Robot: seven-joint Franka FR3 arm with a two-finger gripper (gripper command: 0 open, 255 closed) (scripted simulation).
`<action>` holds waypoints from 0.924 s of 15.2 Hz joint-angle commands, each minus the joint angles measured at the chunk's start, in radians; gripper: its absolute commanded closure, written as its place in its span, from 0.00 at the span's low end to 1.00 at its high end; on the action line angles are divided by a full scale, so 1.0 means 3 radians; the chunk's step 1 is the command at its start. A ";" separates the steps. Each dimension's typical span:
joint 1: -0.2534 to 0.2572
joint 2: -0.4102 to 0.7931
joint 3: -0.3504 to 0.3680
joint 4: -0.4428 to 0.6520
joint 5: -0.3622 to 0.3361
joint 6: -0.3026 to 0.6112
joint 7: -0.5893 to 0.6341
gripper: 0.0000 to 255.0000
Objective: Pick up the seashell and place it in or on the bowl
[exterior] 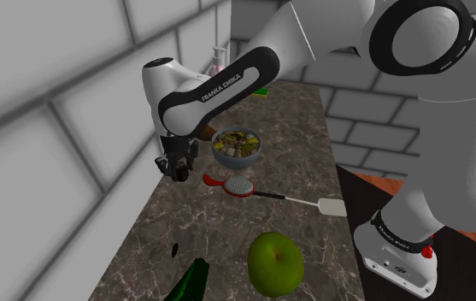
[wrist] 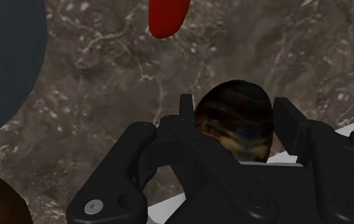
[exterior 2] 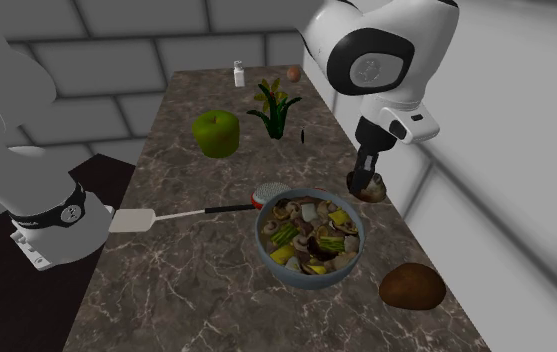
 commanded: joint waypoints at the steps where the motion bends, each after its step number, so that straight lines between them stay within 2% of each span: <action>1: 0.0000 0.0001 -0.0001 0.0000 0.0000 0.0000 0.0000 1.00; 8: 0.0000 0.0001 -0.0001 0.0000 0.0000 0.0001 0.0000 1.00; 14: -0.0019 -0.0141 0.0027 0.0066 0.0045 -0.0204 -0.0018 1.00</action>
